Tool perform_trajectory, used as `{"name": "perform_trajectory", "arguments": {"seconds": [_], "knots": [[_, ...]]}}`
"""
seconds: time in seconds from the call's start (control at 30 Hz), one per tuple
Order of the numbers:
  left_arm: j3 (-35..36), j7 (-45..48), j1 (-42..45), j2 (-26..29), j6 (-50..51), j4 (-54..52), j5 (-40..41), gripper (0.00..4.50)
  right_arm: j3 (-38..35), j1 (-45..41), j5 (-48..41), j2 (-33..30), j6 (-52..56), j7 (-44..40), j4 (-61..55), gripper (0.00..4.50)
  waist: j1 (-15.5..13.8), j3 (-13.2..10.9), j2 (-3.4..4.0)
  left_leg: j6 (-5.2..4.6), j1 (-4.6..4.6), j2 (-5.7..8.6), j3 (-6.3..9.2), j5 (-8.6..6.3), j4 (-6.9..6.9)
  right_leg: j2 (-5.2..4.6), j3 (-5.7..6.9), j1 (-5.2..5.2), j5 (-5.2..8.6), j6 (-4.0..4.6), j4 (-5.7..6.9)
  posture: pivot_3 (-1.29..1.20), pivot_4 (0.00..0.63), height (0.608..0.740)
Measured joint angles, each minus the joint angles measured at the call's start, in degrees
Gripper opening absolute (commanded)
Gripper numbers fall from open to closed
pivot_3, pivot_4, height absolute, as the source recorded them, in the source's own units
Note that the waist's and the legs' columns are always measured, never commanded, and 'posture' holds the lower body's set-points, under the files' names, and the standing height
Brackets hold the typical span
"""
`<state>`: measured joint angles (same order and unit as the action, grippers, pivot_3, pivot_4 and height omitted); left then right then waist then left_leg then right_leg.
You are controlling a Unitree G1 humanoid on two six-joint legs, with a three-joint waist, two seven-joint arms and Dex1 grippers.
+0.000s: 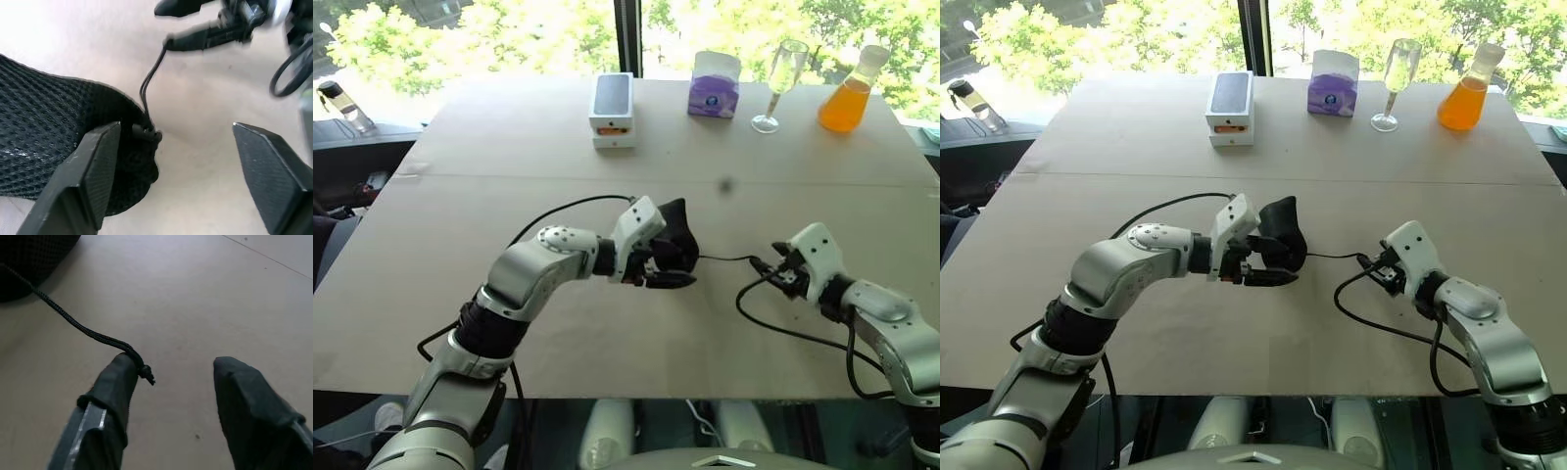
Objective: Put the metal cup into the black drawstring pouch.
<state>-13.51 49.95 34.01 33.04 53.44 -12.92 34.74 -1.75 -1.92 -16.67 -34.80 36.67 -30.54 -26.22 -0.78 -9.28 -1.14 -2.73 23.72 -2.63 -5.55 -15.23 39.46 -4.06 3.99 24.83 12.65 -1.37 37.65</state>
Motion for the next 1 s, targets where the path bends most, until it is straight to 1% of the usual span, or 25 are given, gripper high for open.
{"name": "perform_trajectory", "arguments": {"seconds": [0.07,0.2,0.27,0.3,0.37,0.4,0.43,0.47,0.5,0.53,0.57,0.63,0.7,0.77,0.87,1.0], "knots": [[4.81,-0.28,0.42,-0.44,1.75,0.03,3.01,3.52,-1.73,2.10,-1.77,-0.68,-0.48,-1.92,-1.76,3.28,0.05,0.00,0.00,0.00,-0.02,0.00,-0.01,0.00,0.00,0.00,-0.01,-0.01,0.02,-0.04,0.01,0.00,0.150,0.737],[11.81,-2.67,0.69,-2.49,4.61,1.08,7.45,3.52,-4.24,5.86,-2.71,-2.47,-3.06,-4.74,-3.56,3.28,0.02,0.01,-0.02,0.00,-0.05,0.00,0.00,0.00,0.01,0.00,-0.01,-0.04,0.09,-0.16,0.01,0.00,0.150,0.737],[18.62,-7.15,0.36,-5.31,4.39,3.28,9.35,3.52,-6.24,8.37,-2.93,-2.57,-5.49,-5.96,-3.73,3.28,0.00,0.01,-0.01,0.00,-0.05,0.00,0.01,0.00,0.01,-0.01,-0.01,-0.05,0.08,-0.16,0.01,0.00,0.150,0.737],[21.33,-8.52,-0.43,-6.44,2.98,3.69,9.48,3.52,-6.92,9.01,-3.08,-2.72,-6.00,-6.55,-3.73,3.28,0.10,0.01,-0.01,0.00,-0.08,0.00,-0.02,0.00,0.01,-0.01,-0.05,-0.05,0.05,-0.10,0.02,0.00,0.150,0.737],[25.05,-10.02,-6.38,-9.30,-7.67,3.77,6.55,3.52,-9.53,11.04,-4.51,-2.76,-6.26,-7.59,-3.78,3.81,0.22,0.06,0.06,0.00,-0.20,0.04,-0.07,-0.01,-0.05,0.00,-0.18,-0.10,-0.02,0.02,0.00,0.00,0.150,0.737],[25.26,-10.11,-9.07,-9.58,-11.31,4.07,4.92,3.52,-10.62,12.47,-5.27,-2.77,-6.98,-8.45,-4.03,4.07,0.14,0.06,0.06,0.01,-0.15,0.05,-0.01,0.00,-0.06,0.00,-0.11,-0.09,-0.02,0.02,-0.02,0.00,0.150,0.737],[26.17,-10.17,-12.20,-9.70,-14.11,4.72,3.75,3.52,-11.65,14.59,-6.07,-2.74,-8.31,-9.55,-4.77,4.46,0.00,0.05,0.05,0.01,-0.14,0.04,0.02,0.00,-0.06,0.02,-0.08,-0.08,-0.01,0.03,-0.02,0.00,0.150,0.737],[26.75,-10.23,-13.42,-9.67,-15.03,5.27,3.39,3.52,-11.93,15.51,-6.36,-2.70,-8.80,-10.07,-5.00,4.46,-0.03,0.04,0.03,0.01,-0.12,0.03,0.05,0.00,-0.05,0.02,-0.04,-0.08,-0.01,0.03,-0.01,0.00,0.150,0.737],[27.24,-10.27,-14.82,-9.71,-16.66,5.23,3.06,4.06,-12.33,16.57,-6.66,-2.38,-9.86,-10.64,-5.12,4.50,-0.10,0.04,0.02,0.01,-0.09,0.02,0.08,0.00,-0.03,0.00,0.00,-0.08,-0.02,0.03,-0.02,0.00,0.150,0.737],[27.63,-10.35,-16.54,-9.69,-18.49,4.45,2.38,4.34,-12.69,17.66,-6.98,-2.23,-10.90,-11.24,-5.50,4.50,-0.18,0.05,0.02,0.00,-0.12,0.01,0.07,-0.01,-0.03,-0.04,-0.02,-0.11,-0.01,0.01,-0.01,0.00,0.150,0.737],[27.81,-10.84,-18.94,-9.60,-20.92,2.79,0.99,4.42,-13.04,19.00,-7.25,-1.80,-12.03,-11.55,-5.99,4.50,-0.15,0.06,0.01,-0.02,-0.13,-0.02,0.06,-0.02,-0.03,-0.06,-0.04,-0.13,-0.01,0.01,-0.04,0.00,0.150,0.737],[27.73,-12.27,-24.37,-9.53,-24.00,-0.69,-1.82,4.42,-14.05,21.52,-7.07,-0.70,-14.16,-11.55,-6.56,4.50,-0.07,0.09,-0.02,-0.05,-0.17,-0.06,0.02,-0.04,-0.04,-0.08,-0.11,-0.15,-0.01,0.01,-0.06,0.00,0.150,0.737],[27.68,-12.31,-30.26,-8.72,-25.22,-3.53,-2.84,4.42,-15.43,23.28,-6.53,0.78,-18.09,-11.83,-5.64,4.50,-0.05,0.11,-0.07,-0.13,-0.16,-0.11,0.02,-0.08,-0.04,-0.06,-0.09,-0.13,0.00,0.00,-0.06,0.00,0.150,0.737],[27.80,-11.85,-34.05,-7.82,-25.79,-5.18,-3.06,4.42,-17.27,24.71,-7.36,1.44,-20.57,-13.32,-4.03,4.50,-0.06,0.13,-0.06,-0.29,-0.21,-0.14,0.02,-0.18,-0.04,-0.05,-0.08,-0.14,0.07,-0.09,-0.02,0.00,0.150,0.737],[29.64,-12.04,-38.23,-7.28,-26.38,-7.30,-2.95,4.42,-19.89,26.97,-7.99,1.31,-23.11,-15.39,-2.09,4.50,-0.14,0.14,-0.04,-0.30,-0.23,-0.18,0.05,-0.19,-0.04,-0.06,-0.05,-0.14,0.15,-0.06,-0.01,0.00,0.150,0.737],[31.42,-12.68,-40.89,-6.72,-27.20,-9.12,-2.96,4.42,-22.53,27.66,-8.59,1.25,-26.95,-17.73,0.54,4.50,-0.07,0.16,-0.05,-0.30,-0.31,-0.20,-0.02,-0.19,-0.04,-0.05,-0.12,-0.18,0.25,0.07,0.00,0.00,0.150,0.737]]}}
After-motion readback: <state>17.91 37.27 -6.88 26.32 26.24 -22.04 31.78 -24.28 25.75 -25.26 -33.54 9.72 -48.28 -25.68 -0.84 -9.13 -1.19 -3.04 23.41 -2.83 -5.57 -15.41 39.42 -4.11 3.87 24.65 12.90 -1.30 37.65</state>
